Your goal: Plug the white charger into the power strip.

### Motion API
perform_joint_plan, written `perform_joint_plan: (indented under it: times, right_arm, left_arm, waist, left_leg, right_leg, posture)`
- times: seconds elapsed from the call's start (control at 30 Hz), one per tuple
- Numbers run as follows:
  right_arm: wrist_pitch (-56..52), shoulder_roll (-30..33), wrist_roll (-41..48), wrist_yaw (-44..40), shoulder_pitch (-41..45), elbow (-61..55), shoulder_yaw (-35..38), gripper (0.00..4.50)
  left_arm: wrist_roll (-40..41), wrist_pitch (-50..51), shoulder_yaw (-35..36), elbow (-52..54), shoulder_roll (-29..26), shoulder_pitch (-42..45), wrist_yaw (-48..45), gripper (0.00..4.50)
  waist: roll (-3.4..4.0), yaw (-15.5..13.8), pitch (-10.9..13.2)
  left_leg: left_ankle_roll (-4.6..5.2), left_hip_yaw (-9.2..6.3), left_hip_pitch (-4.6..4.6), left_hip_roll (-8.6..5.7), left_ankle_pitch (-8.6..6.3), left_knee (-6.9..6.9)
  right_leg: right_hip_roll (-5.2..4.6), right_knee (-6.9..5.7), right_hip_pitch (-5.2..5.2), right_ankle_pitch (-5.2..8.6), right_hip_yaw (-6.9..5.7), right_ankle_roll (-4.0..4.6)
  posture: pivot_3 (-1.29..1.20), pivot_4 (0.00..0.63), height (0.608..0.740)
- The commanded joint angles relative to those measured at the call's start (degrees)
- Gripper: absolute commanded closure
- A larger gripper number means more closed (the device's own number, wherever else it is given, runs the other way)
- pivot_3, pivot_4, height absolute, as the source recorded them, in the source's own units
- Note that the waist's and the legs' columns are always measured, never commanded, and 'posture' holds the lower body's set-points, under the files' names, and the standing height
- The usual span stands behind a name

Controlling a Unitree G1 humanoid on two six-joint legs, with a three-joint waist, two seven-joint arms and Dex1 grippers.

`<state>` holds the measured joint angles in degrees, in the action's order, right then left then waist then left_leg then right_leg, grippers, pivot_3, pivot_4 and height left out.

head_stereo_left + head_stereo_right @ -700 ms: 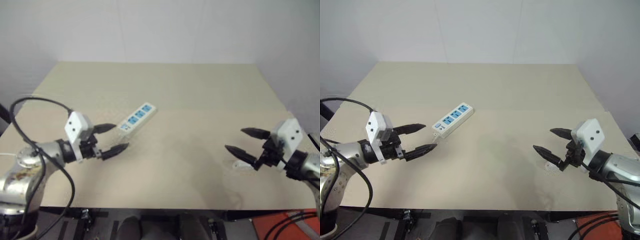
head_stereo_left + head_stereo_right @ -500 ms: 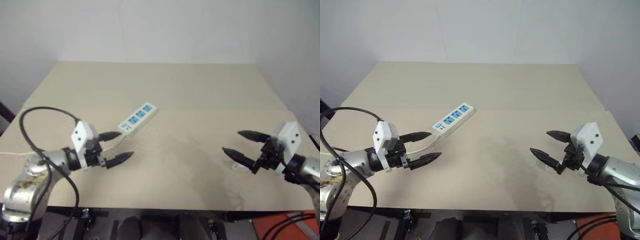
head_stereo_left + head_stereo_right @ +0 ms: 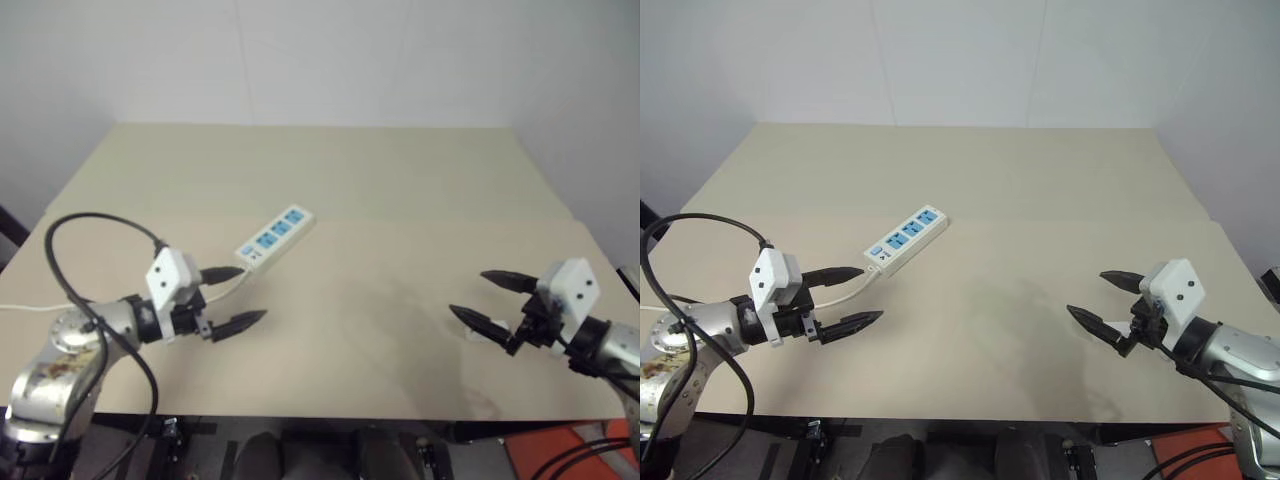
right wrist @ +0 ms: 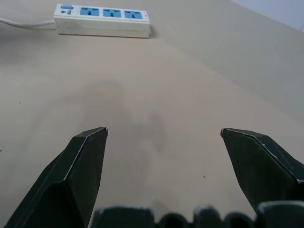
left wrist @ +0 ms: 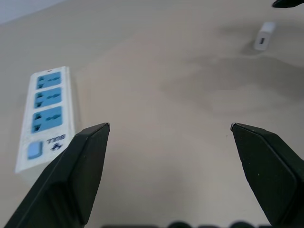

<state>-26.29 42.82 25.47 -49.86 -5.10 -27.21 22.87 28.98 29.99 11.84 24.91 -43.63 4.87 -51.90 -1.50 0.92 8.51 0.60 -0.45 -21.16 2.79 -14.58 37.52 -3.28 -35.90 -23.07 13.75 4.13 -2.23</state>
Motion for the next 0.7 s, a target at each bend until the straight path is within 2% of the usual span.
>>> perform_joint_plan:
  times: [0.03,0.2,0.37,0.7]
  right_arm:
    - [-0.2,2.8,-0.7,1.0,4.3,-0.2,-1.5,0.0]
    - [-0.1,5.5,-0.6,0.1,9.0,2.0,-3.4,0.0]
    - [0.8,6.7,-0.8,-0.2,12.1,3.6,-4.6,0.0]
    - [-0.2,7.2,1.2,0.6,13.3,1.5,-3.5,0.0]
  left_arm:
    - [-4.3,0.3,-1.8,-3.7,-1.1,5.7,4.2,0.03]
    - [-8.8,3.5,-4.3,-10.8,-0.4,14.0,9.7,0.03]
    - [-13.1,6.7,-9.3,-19.4,2.7,22.3,14.0,0.03]
    - [-21.1,-4.1,-17.1,-40.1,12.1,30.4,15.2,0.03]
  waist:
    - [0.0,0.0,0.0]
    - [-0.03,-0.1,0.0]
    - [-0.05,-0.3,0.0]
    - [-0.06,-0.1,0.0]
  left_leg:
    - [0.0,0.0,0.01,-0.01,0.0,0.0]
    - [0.0,-0.02,-0.04,-0.02,0.0,-0.01]
    - [0.01,-0.03,-0.14,-0.06,0.0,-0.02]
    - [0.01,-0.04,-0.14,-0.07,0.0,-0.02]
  right_leg:
    - [0.0,0.0,0.0,0.0,0.0,0.0]
    - [0.01,0.03,0.0,-0.01,-0.01,0.01]
    - [-0.02,0.1,-0.04,-0.03,-0.02,-0.02]
    - [-0.02,0.04,-0.04,-0.04,-0.01,-0.01]
  posture:
    - [0.0,0.15,0.74]
    - [0.0,0.15,0.74]
    - [0.0,0.15,0.74]
    - [0.0,0.15,0.74]
